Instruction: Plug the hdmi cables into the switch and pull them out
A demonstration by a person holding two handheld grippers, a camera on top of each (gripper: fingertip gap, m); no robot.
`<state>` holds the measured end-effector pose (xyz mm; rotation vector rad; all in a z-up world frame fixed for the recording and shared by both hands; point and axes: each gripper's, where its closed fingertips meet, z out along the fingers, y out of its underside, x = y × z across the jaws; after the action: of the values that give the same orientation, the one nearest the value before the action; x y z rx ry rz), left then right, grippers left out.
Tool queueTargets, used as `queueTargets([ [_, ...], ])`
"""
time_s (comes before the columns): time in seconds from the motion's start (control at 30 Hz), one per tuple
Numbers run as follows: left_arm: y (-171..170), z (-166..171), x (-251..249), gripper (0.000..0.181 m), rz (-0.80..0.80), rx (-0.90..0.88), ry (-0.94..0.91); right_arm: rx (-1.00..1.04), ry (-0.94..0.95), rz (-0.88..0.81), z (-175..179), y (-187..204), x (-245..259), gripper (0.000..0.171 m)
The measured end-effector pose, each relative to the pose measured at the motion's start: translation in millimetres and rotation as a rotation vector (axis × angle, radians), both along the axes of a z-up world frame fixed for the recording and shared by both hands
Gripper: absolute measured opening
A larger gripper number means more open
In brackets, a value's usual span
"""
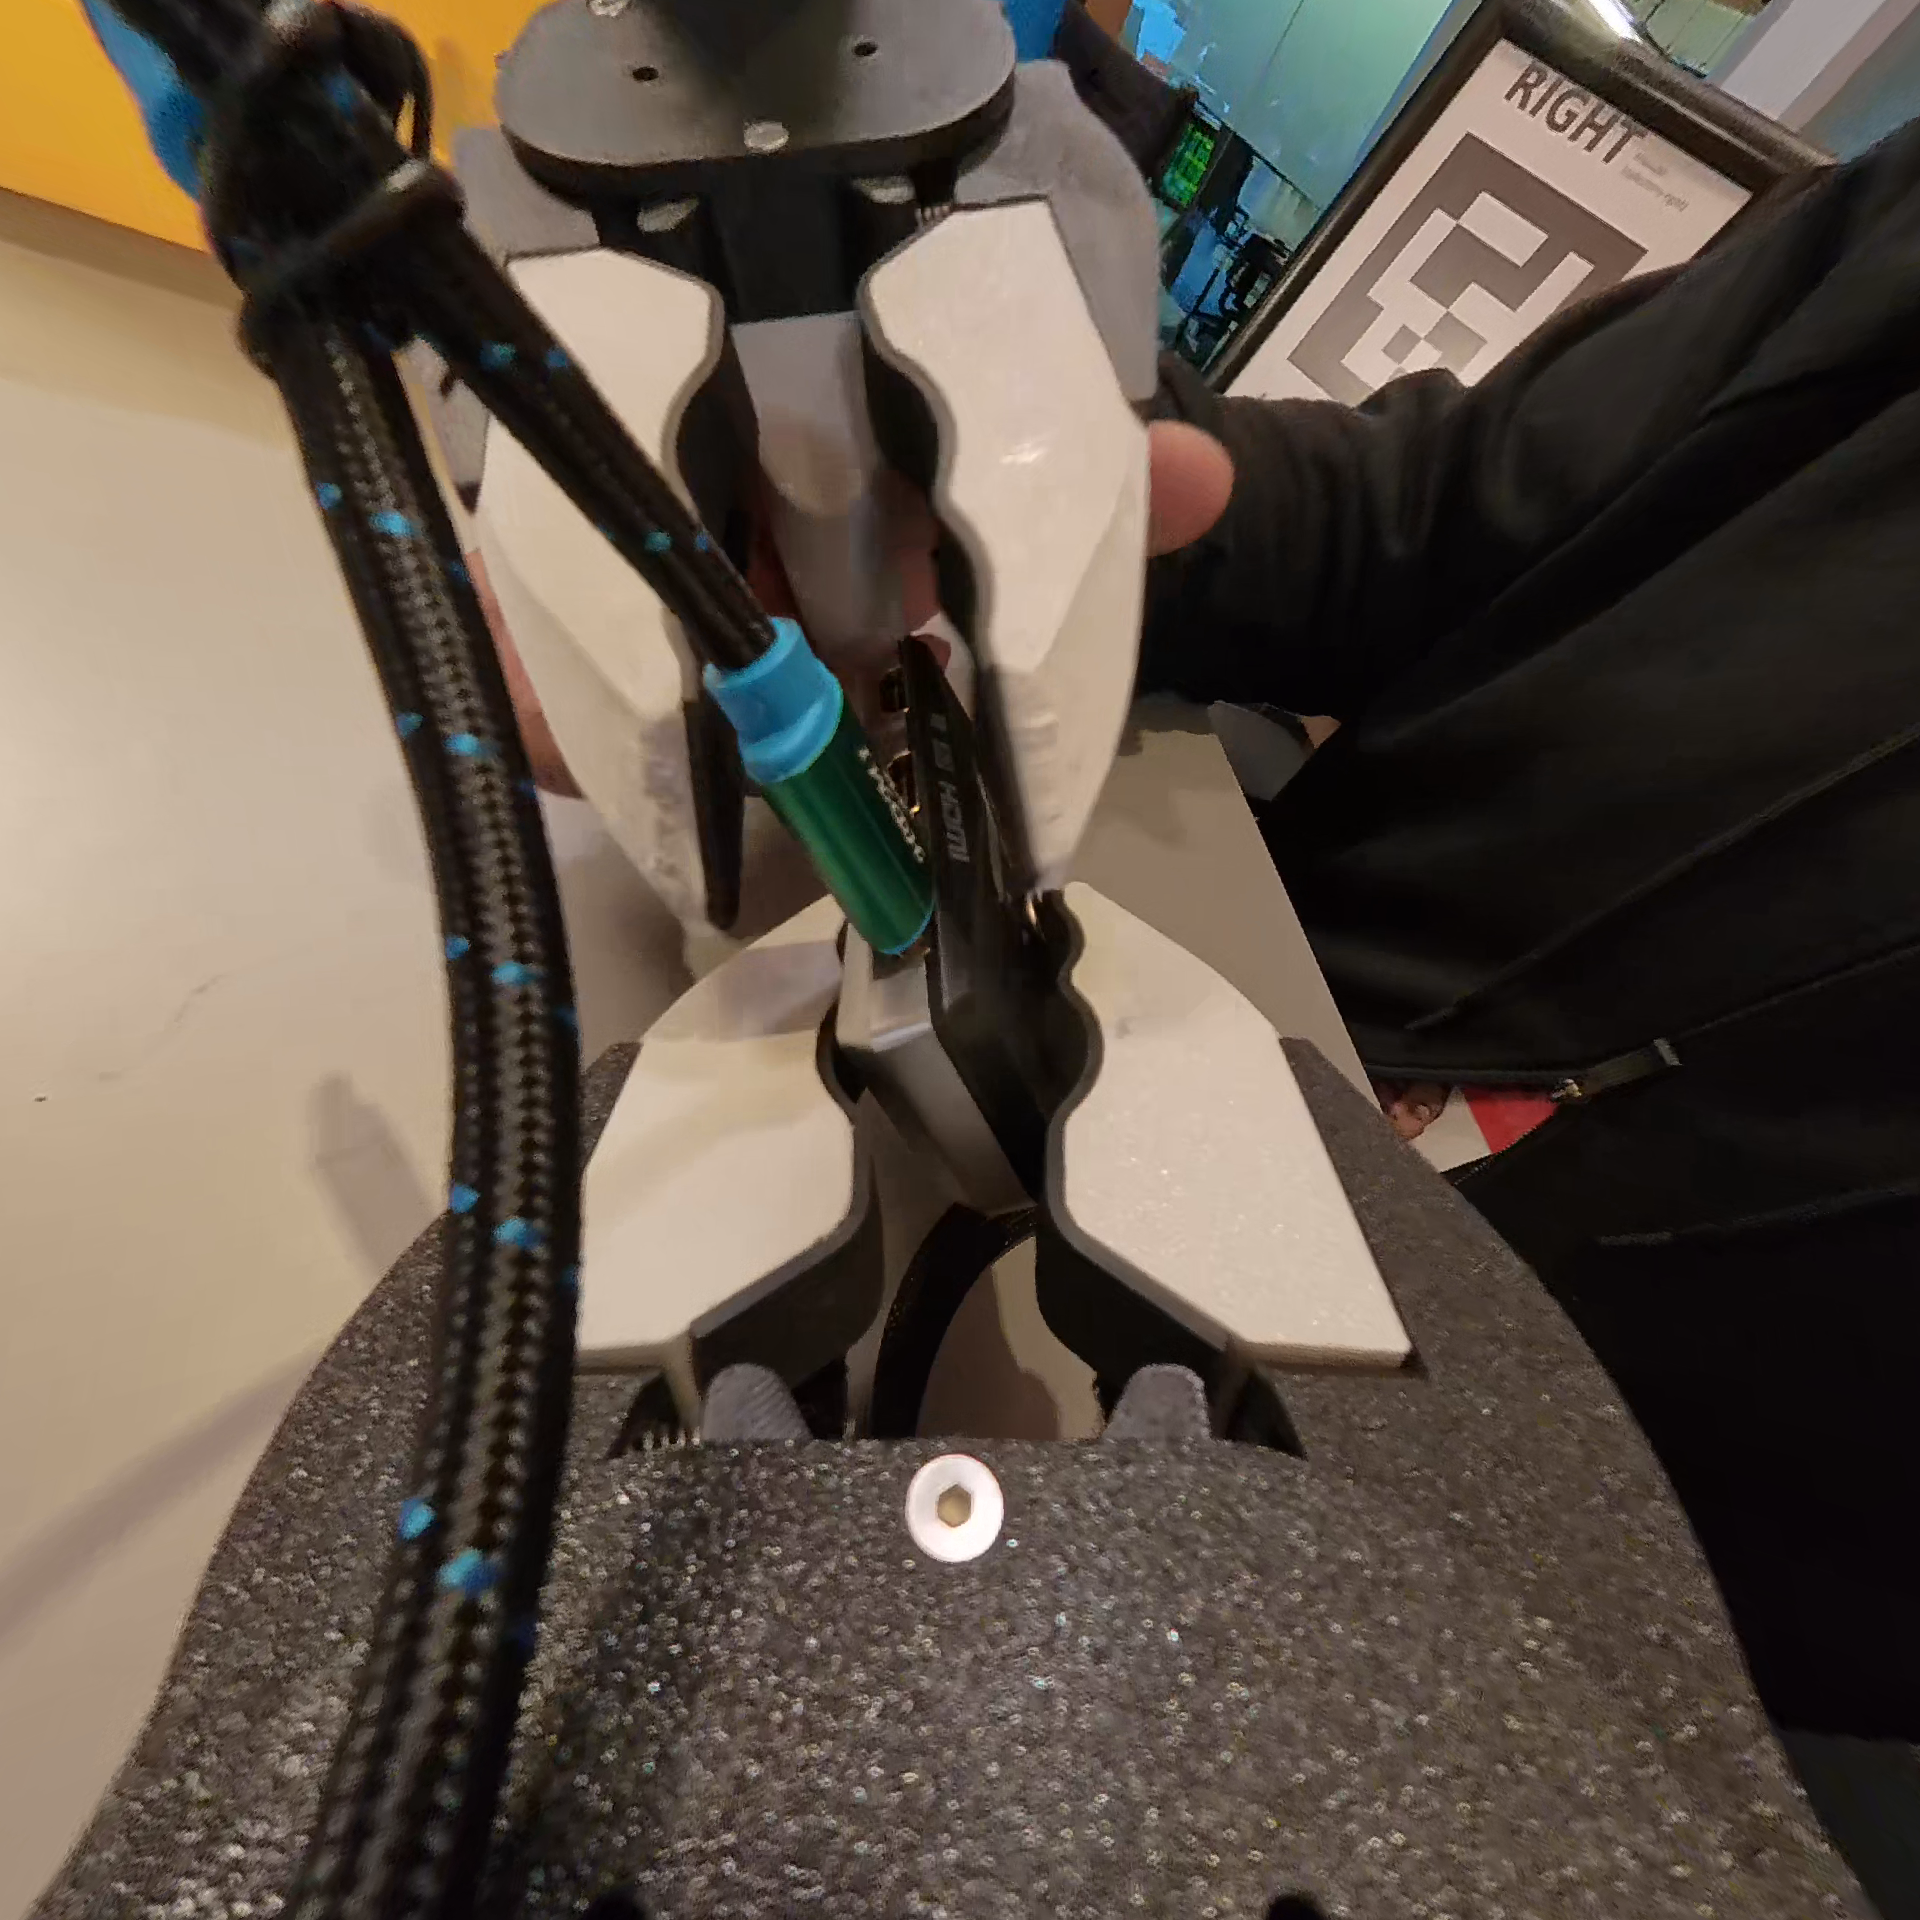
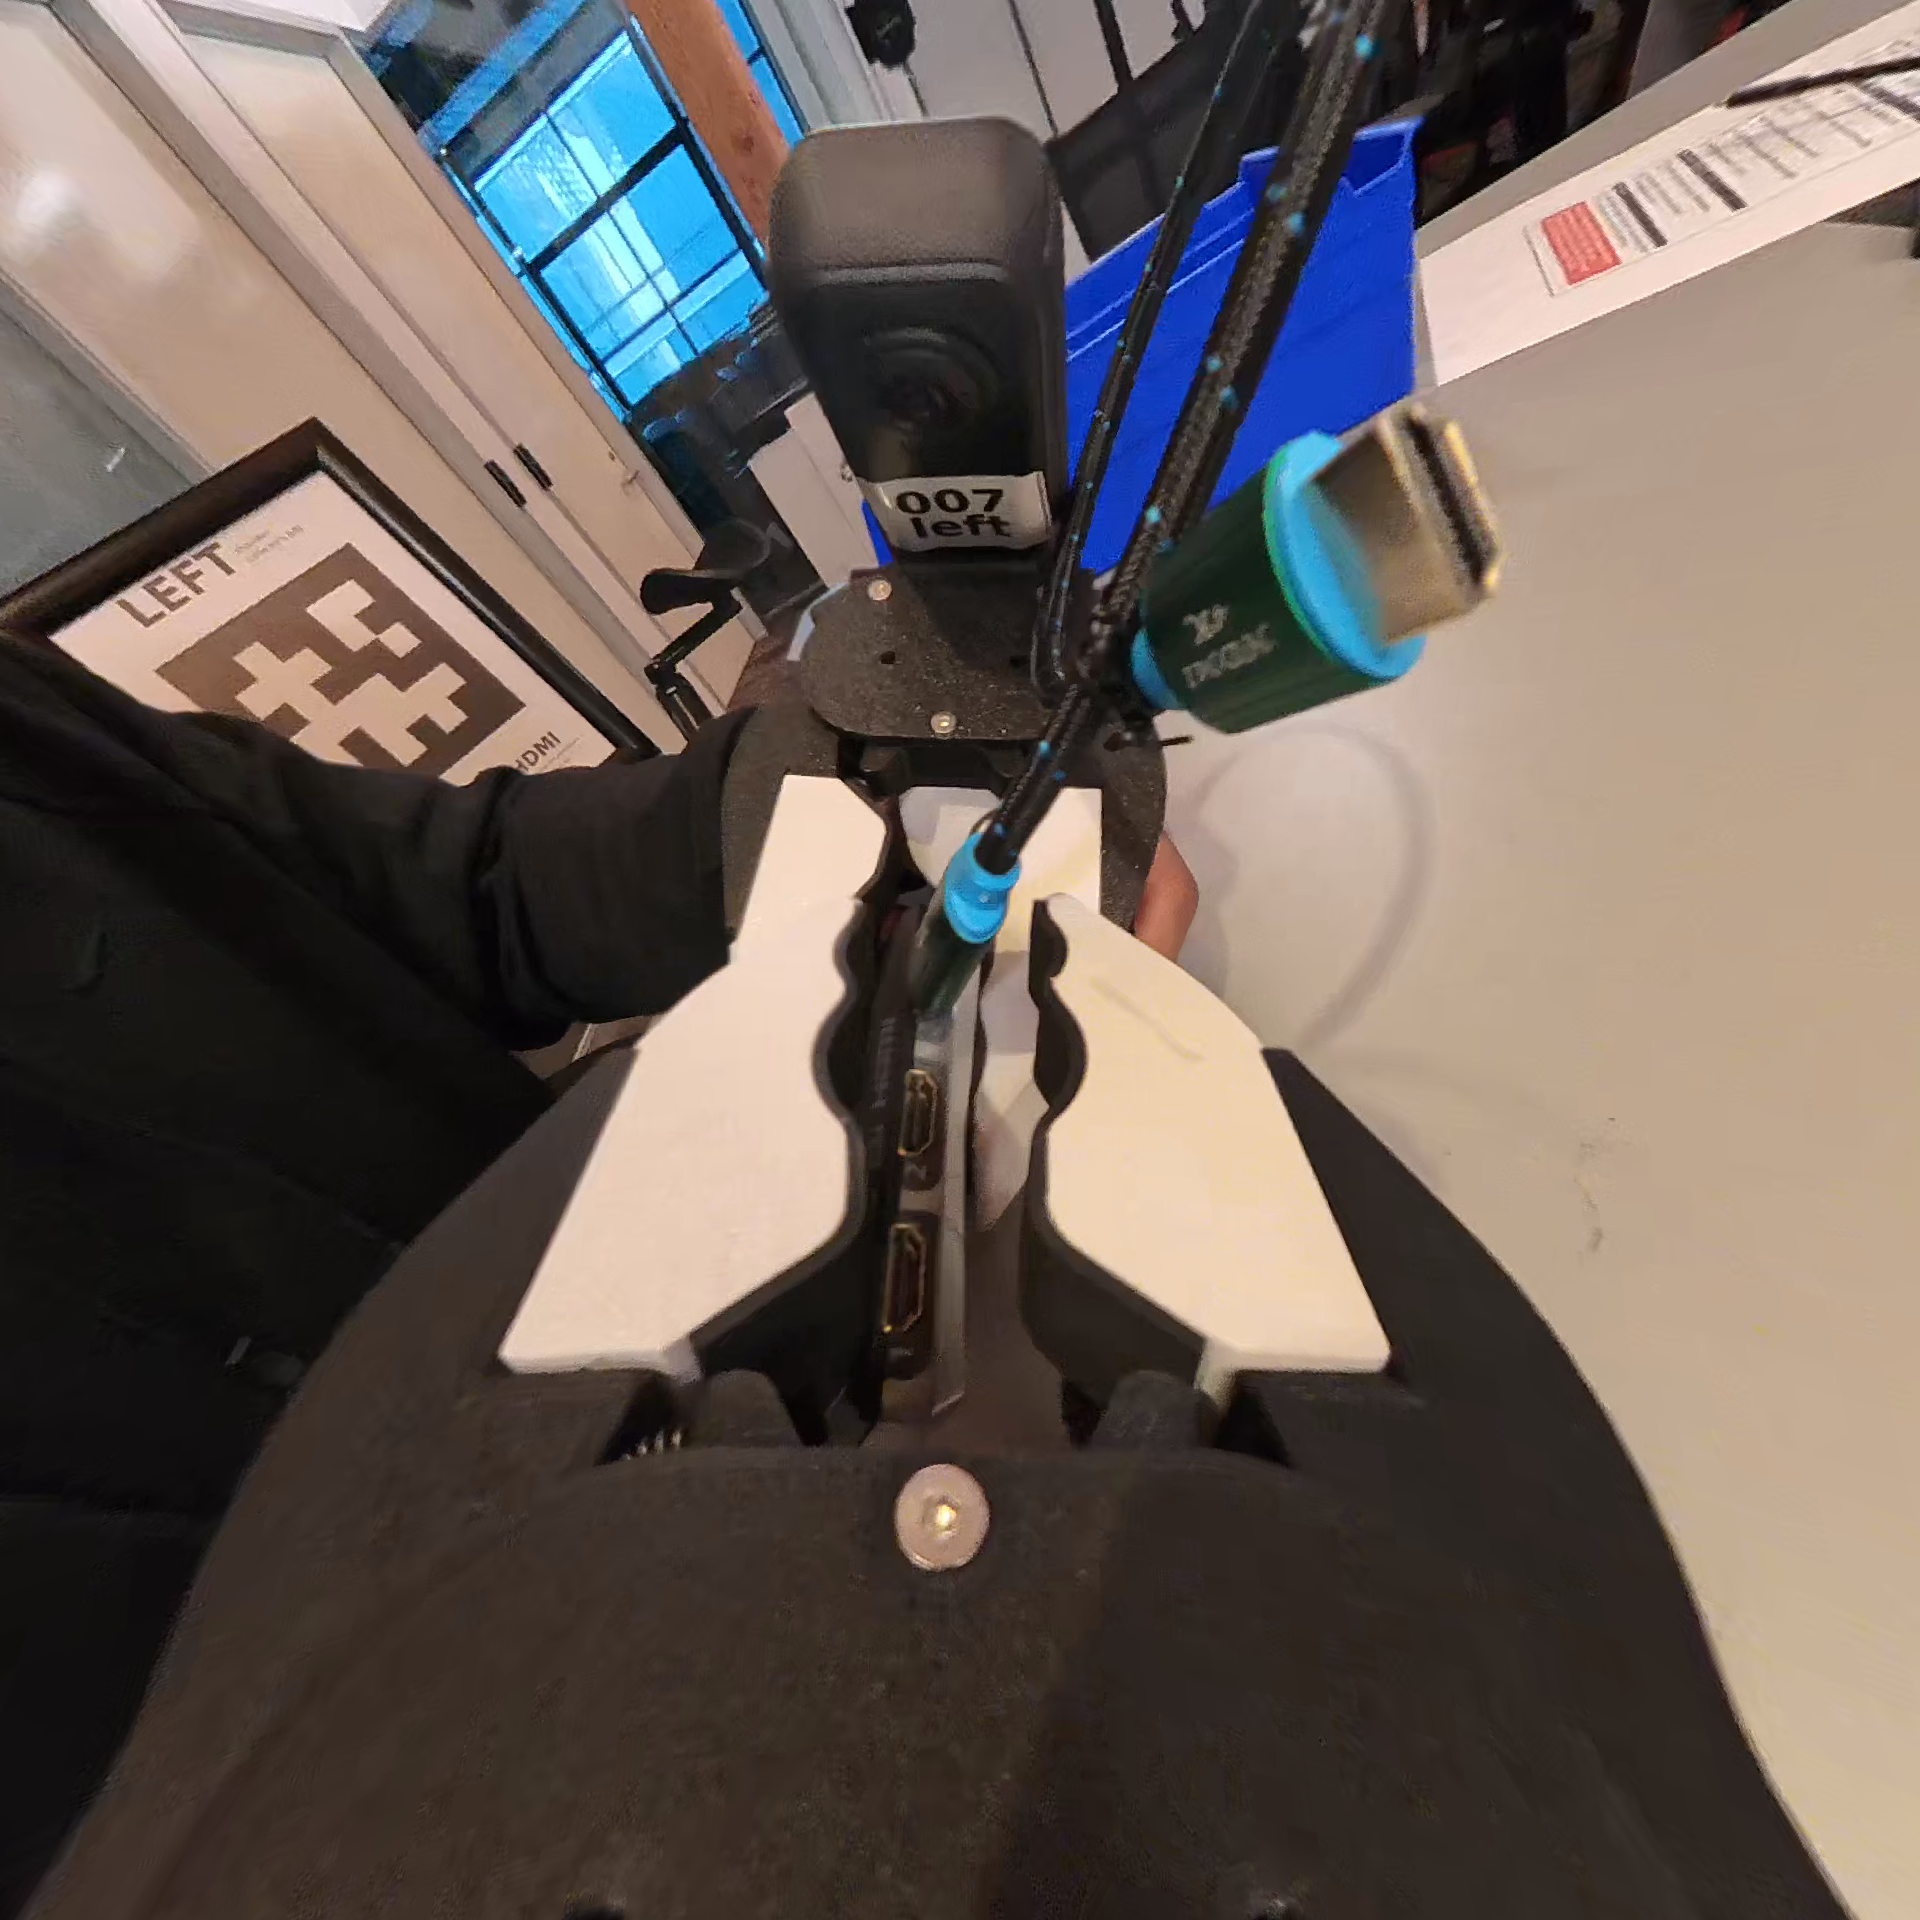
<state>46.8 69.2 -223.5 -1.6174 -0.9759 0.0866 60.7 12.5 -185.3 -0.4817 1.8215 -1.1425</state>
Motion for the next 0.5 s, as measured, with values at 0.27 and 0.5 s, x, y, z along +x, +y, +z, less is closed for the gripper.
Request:
queueTargets([
  [0.27,3,-10,-7,0.036,0.038,-0.052,-0.051,-0.005,-0.07,-0.061,-8,-1,-11,0.016],
  [0.5,-2,-7,-16,0.043,0.124,-0.141,0.002,-0.017,-0.123,-0.079,-4,0,-16,0.014],
])
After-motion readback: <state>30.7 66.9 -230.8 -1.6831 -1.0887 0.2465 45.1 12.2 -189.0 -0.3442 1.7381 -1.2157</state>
